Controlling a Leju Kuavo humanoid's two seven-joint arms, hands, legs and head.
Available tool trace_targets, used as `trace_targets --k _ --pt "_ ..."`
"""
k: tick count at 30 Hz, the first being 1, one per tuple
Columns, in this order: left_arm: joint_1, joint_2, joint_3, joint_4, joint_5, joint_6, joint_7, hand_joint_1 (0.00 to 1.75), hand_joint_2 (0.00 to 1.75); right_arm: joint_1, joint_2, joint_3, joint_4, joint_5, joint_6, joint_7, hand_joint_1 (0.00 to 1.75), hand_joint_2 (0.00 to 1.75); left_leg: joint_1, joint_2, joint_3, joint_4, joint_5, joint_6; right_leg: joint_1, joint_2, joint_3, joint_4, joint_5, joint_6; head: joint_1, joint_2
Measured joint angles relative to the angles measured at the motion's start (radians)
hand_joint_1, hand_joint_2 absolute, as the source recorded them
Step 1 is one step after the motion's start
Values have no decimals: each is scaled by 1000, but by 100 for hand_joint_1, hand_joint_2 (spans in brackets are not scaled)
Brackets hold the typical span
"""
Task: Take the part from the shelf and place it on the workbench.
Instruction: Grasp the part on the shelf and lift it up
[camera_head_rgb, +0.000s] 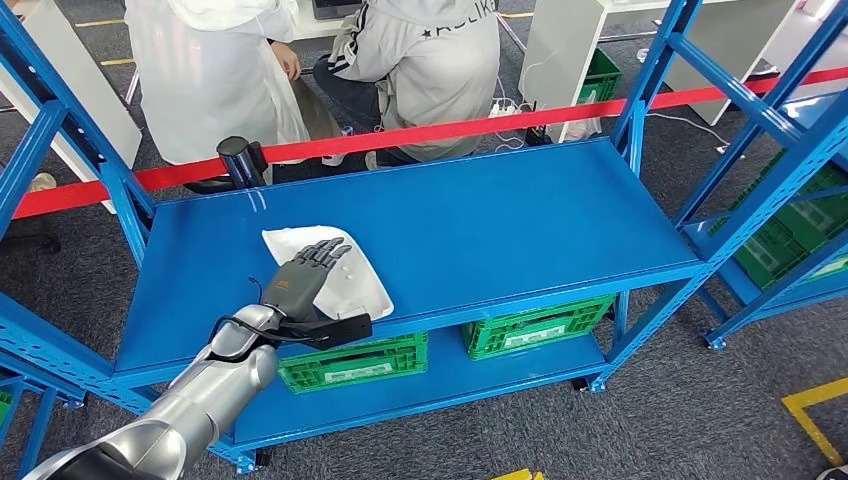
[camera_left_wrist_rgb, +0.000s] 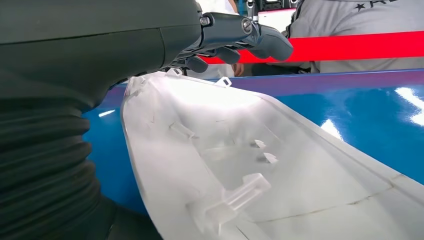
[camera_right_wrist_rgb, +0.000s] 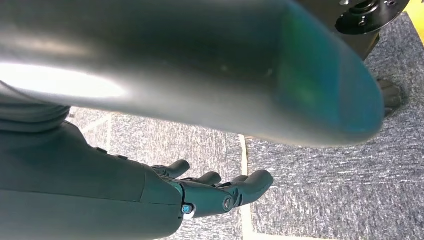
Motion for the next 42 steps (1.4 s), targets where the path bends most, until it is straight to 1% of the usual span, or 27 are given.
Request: trace_targets --k 20,42 --pt "11 3 7 -5 11 9 -30 0 175 0 0 -11 0 8 1 -6 0 0 0 0 0 0 0 0 0 0 0 0 0 0 0 0" --pt "22 11 8 -14 21 37 -37 0 175 0 0 -14 0 20 10 8 0 0 0 0 0 0 0 0 0 0 0 0 0 0 0 0"
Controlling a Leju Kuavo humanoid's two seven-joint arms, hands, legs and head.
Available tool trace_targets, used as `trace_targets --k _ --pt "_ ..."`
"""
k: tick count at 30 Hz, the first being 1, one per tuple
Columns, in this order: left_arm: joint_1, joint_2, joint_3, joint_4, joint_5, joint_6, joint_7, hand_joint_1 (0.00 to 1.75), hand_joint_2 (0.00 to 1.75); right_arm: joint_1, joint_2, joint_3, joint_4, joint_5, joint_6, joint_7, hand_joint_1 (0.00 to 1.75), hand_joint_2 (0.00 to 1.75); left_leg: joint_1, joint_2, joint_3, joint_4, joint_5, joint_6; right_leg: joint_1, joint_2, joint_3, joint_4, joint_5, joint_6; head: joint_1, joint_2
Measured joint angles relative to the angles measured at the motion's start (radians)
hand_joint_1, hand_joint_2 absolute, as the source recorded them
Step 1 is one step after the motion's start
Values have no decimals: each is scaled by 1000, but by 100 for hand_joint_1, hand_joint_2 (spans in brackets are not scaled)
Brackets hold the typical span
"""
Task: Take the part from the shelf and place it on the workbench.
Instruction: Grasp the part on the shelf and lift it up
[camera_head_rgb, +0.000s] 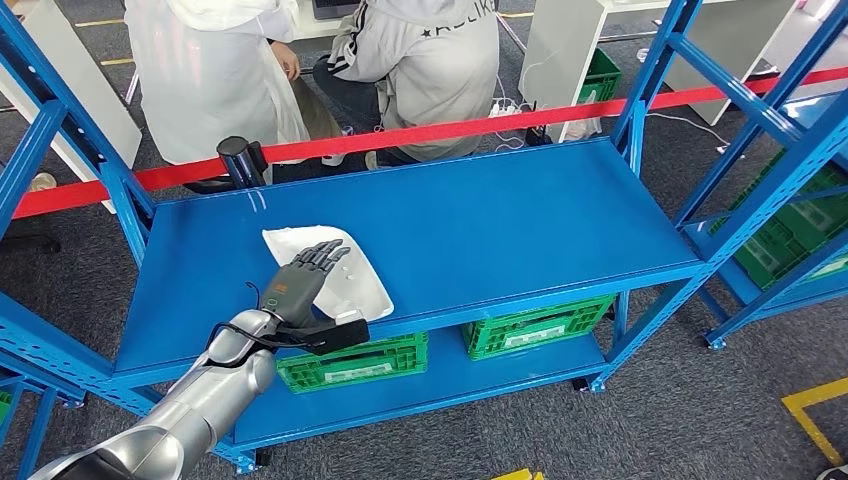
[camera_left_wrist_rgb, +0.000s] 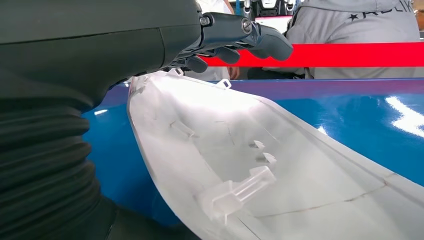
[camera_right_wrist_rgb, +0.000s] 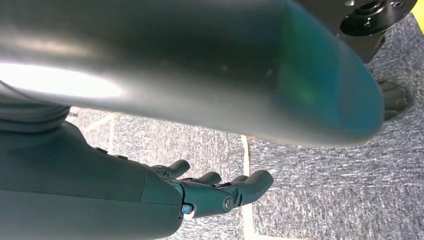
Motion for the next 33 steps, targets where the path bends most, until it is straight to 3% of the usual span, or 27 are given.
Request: trace_targets --k 33 --pt "0 4 0 -1 0 9 -7 0 175 -1 0 -24 0 -10 -18 -8 0 0 0 0 0 0 0 0 0 0 0 0 0 0 0 0"
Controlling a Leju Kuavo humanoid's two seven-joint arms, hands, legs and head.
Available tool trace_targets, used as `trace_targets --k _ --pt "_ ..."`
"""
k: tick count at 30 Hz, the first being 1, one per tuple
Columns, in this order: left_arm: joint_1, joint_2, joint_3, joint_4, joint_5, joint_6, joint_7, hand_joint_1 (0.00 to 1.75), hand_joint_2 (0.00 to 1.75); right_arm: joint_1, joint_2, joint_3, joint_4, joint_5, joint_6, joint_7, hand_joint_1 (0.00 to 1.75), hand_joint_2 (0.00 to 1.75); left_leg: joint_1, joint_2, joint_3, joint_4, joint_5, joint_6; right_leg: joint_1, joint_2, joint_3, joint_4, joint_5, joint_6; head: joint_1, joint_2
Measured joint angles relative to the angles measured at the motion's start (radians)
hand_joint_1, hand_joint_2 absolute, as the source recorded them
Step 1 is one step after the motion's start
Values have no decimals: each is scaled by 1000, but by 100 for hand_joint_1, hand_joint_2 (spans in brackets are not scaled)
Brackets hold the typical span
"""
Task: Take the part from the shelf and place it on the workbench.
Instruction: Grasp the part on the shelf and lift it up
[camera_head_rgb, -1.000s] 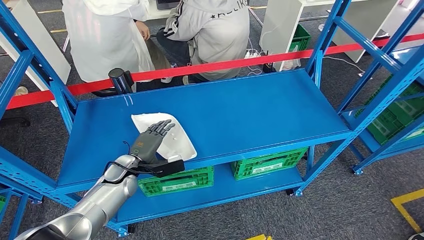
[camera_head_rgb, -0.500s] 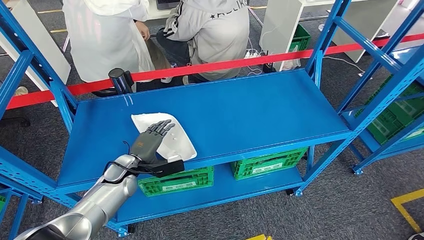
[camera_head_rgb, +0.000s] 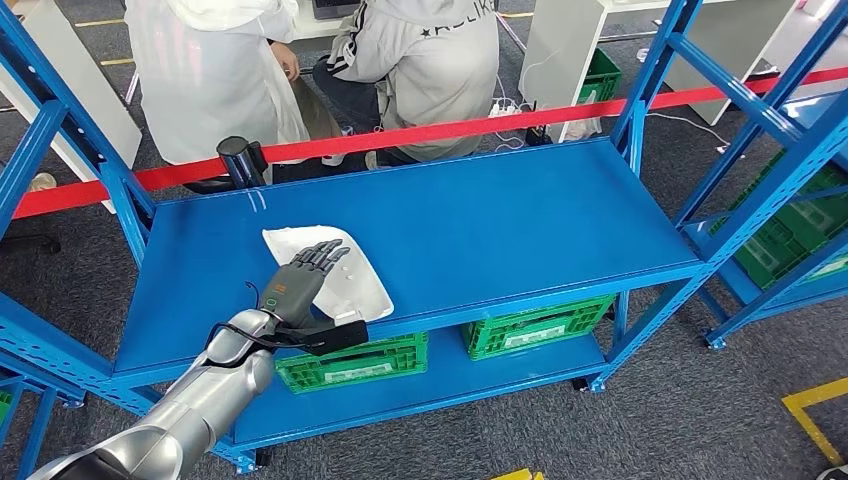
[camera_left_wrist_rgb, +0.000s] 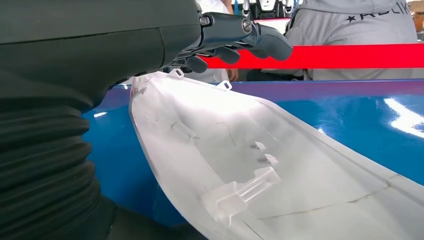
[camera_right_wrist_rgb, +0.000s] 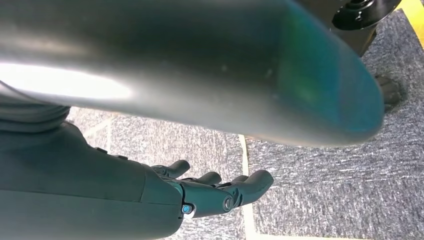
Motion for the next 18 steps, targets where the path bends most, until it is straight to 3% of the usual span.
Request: trace_targets --k 10,18 --pt "0 6 3 -11 6 25 -5 0 175 0 0 -4 0 5 -1 -1 0 0 0 0 0 0 0 0 0 0 -1 0 0 0 0 0" --pt "-18 84 23 -84 -12 22 -2 0 175 1 1 -6 0 9 6 1 0 0 0 0 -1 0 1 -1 0 0 -3 1 0 0 0 0"
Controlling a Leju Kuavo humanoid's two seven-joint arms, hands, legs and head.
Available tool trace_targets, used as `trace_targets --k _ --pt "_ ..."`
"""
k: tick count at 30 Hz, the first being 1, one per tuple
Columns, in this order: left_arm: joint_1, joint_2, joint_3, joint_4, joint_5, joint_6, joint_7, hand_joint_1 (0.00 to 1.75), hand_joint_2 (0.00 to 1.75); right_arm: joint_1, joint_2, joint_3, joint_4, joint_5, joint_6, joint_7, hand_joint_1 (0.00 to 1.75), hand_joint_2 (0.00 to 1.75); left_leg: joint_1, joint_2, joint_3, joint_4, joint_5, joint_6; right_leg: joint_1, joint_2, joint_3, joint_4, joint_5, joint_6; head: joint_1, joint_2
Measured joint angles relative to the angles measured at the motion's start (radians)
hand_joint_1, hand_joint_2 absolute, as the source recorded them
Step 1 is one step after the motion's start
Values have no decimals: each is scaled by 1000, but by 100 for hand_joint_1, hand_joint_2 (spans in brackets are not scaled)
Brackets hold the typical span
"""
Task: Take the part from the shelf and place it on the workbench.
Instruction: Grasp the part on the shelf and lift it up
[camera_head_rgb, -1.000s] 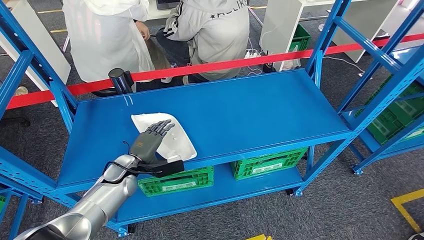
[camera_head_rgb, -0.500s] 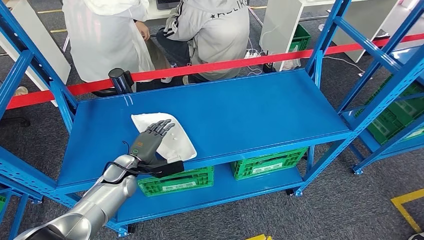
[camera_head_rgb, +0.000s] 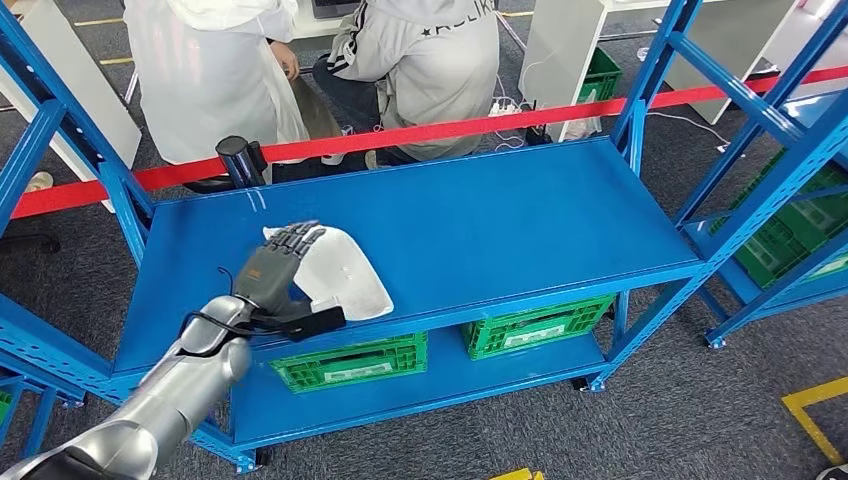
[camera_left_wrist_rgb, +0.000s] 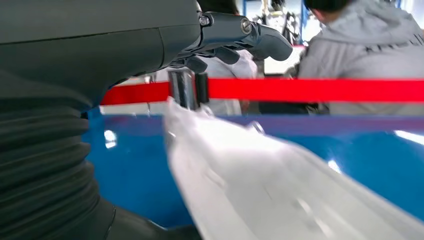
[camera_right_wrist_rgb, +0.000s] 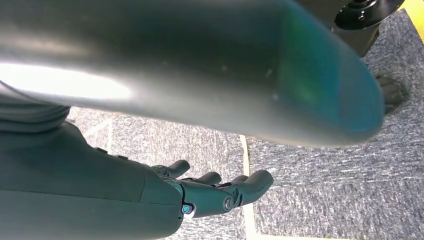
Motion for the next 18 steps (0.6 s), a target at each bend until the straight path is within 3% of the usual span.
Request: trace_targets --k 10,18 --pt "-12 63 53 -103 -3 0 -11 0 175 -1 6 -13 0 -1 -7 0 0 0 0 0 -1 0 0 0 0 0 -1 0 0 0 0 0" --pt "-15 71 71 -135 -9 -4 -20 0 175 -1 7 -25 0 -6 -13 0 0 0 0 0 -1 0 0 0 0 0 -1 0 0 0 0 0"
